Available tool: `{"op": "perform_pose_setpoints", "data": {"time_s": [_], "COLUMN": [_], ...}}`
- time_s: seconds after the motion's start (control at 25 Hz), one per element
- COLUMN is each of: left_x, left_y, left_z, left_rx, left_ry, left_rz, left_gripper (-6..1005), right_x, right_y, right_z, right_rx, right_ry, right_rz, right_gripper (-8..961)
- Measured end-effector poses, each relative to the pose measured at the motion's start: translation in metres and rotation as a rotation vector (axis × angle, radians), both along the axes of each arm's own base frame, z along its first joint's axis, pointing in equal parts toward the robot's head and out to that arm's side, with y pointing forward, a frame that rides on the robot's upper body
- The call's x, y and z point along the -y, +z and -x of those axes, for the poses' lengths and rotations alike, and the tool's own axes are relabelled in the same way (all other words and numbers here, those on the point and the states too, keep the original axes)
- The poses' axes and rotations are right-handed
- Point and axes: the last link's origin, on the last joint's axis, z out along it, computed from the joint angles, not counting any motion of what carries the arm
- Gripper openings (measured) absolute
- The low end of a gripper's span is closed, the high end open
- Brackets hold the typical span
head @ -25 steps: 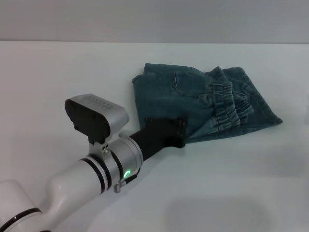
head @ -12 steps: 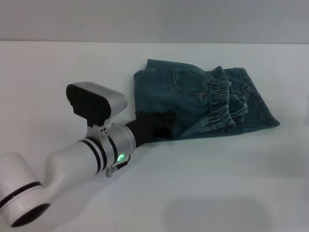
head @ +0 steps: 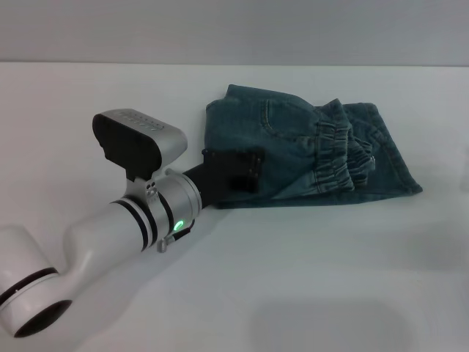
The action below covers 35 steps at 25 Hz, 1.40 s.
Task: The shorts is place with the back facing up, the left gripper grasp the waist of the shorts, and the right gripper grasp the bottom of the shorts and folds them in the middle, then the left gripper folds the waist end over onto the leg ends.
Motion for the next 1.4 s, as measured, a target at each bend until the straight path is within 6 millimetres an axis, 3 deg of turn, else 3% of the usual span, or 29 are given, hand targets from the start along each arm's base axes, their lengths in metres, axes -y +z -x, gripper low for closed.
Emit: {"op": "perform_pose_setpoints", "data": {"time_s": [0.28, 0.32, 0.36, 0.48, 0.56, 0.68, 0.76, 0.84, 0.92, 1.04, 1.16, 1.4], "left_x": [0.002, 0.005, 0.010, 0.011, 0.012, 0.013, 0.018, 0.018, 0.025, 0.034, 0.041, 0.044], "left_y": [0.010, 0.025, 0.055, 0.064, 0.080, 0.084, 0.106, 0.106, 0.113, 0.115, 0.116, 0.120], "left_z": [-0.005, -0.005, 0.004, 0.009, 0.026, 0.030, 0.061, 0.061, 0.079, 0.088, 0.089, 0.095], "left_rx": [0.025, 0.056, 0.024, -0.001, -0.045, -0.048, -0.039, -0.039, -0.052, -0.068, -0.063, -0.015], "left_ry": [-0.076, -0.106, -0.114, -0.109, -0.073, -0.066, 0.029, 0.029, 0.056, 0.019, -0.026, 0.020], "left_rz": [-0.079, -0.180, -0.383, -0.437, -0.529, -0.546, -0.644, -0.644, -0.684, -0.714, -0.737, -0.748], "left_gripper": [80, 81, 82, 85, 87, 90, 92, 94, 96, 99, 205, 438], "right_x": [0.005, 0.007, 0.008, 0.014, 0.018, 0.026, 0.030, 0.035, 0.040, 0.046, 0.048, 0.051], "right_y": [-0.003, -0.003, -0.004, -0.007, -0.008, -0.005, -0.003, -0.002, -0.002, -0.005, -0.007, -0.007], "right_z": [0.002, 0.002, 0.002, 0.003, 0.002, -0.003, -0.008, -0.015, -0.022, -0.029, -0.031, -0.031], "right_rx": [0.006, 0.012, 0.023, 0.089, 0.113, 0.093, 0.069, 0.052, 0.050, 0.056, 0.055, 0.048], "right_ry": [0.038, 0.051, 0.063, 0.111, 0.129, 0.132, 0.124, 0.099, 0.075, 0.055, 0.047, 0.050], "right_rz": [0.001, 0.000, -0.002, -0.023, -0.051, -0.122, -0.160, -0.180, -0.184, -0.176, -0.170, -0.180], "right_gripper": [-1, -1, -1, 1, 4, 7, 10, 12, 64, 141, 218, 485]}}
